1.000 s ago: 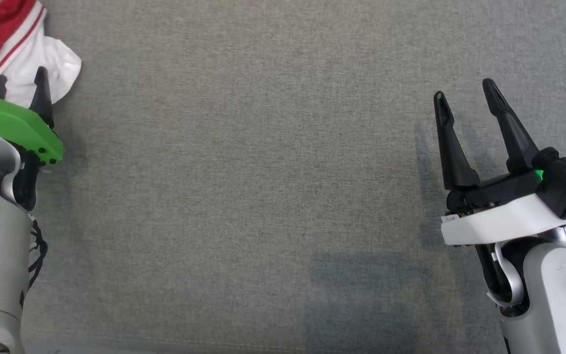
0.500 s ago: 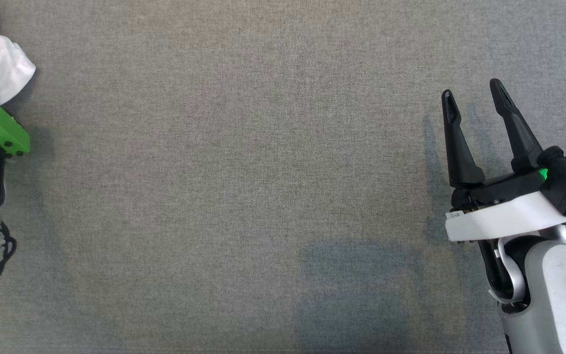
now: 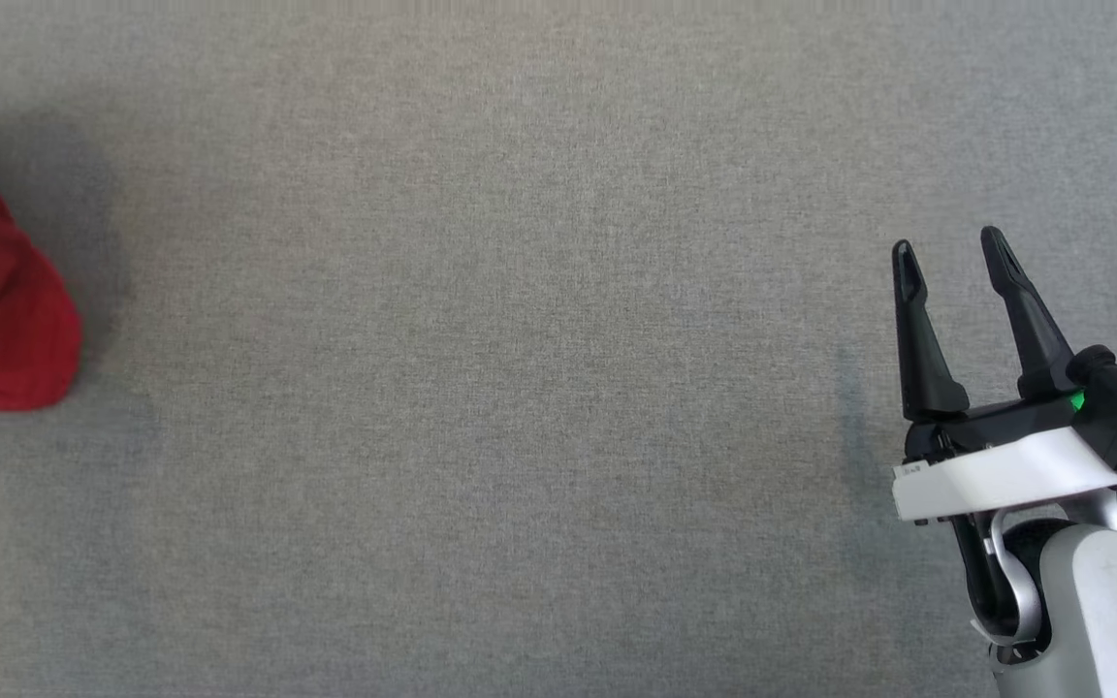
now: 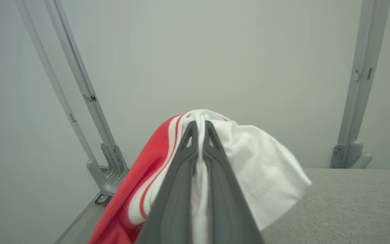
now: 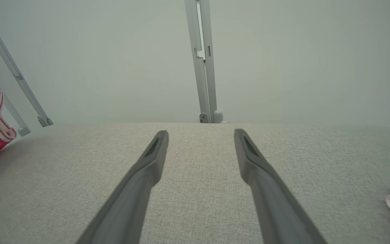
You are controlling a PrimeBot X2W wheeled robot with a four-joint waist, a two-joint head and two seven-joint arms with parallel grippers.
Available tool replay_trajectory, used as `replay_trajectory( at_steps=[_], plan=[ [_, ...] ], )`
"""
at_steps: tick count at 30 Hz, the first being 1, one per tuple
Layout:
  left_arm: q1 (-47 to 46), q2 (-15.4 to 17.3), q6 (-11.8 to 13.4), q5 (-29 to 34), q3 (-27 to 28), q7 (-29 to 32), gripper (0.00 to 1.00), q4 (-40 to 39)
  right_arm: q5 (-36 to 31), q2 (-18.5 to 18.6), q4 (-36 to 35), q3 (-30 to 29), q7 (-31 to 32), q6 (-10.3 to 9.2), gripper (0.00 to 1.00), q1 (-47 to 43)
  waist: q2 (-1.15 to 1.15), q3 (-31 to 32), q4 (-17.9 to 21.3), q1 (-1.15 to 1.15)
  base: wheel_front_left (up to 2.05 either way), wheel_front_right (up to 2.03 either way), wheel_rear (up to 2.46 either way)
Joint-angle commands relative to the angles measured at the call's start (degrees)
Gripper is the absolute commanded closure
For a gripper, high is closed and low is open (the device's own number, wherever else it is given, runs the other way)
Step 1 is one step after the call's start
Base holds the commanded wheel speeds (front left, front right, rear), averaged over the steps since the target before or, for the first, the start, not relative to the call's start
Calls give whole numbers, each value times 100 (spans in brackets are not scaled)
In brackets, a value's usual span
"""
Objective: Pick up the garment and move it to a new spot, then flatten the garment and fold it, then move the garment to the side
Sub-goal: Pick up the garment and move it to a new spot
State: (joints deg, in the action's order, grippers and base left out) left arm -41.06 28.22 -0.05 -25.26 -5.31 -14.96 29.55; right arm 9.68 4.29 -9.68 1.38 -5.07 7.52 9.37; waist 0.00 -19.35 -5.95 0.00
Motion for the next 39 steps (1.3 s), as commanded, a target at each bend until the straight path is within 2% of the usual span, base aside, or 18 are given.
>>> replay_trajectory(
  at_steps=[1,5,11,15,19,25,31,35,36,39],
  plan=[
    [255,-16,62,22,22,-27,100,-192,-2,-8,-18,-30,-22,-6,0,-100,0,377,54,0,0,0,0],
    [1222,-62,410,133,41,71,100,-1459,43,-49,-96,-136,-39,-6,0,-242,0,567,140,0,0,0,0],
    [2319,-99,851,286,-136,646,100,-3258,44,-71,-91,-248,-59,-6,0,-320,0,746,365,0,0,0,0],
    [2602,-182,948,415,-468,977,100,-4029,75,-82,-79,-254,-66,-6,0,-283,0,758,617,0,0,0,0],
    [2434,-376,832,573,-988,1210,100,-4346,139,-90,-63,-292,-100,-6,0,-308,0,732,880,0,0,0,0],
    [1849,-857,451,769,-1955,1428,100,-4068,220,-115,5,-154,-165,-6,0,-233,0,591,1406,0,0,0,0],
    [1211,-1497,-49,1008,-2937,1424,100,-3112,315,-124,164,14,-278,-6,0,-130,0,402,1966,0,0,0,0],
    [963,-1844,-287,972,-3279,1320,100,-2199,416,-133,272,69,-386,-6,0,-131,0,236,2272,0,0,0,0],
    [963,-1844,-287,972,-3279,1320,100,-2199,416,-133,272,69,-386,-6,0,-131,0,236,2272,0,0,0,0],
    [841,-2025,-433,891,-3469,1269,100,-1451,540,-137,376,66,-481,-5,0,-159,0,120,2404,0,0,0,0]
  ],
)
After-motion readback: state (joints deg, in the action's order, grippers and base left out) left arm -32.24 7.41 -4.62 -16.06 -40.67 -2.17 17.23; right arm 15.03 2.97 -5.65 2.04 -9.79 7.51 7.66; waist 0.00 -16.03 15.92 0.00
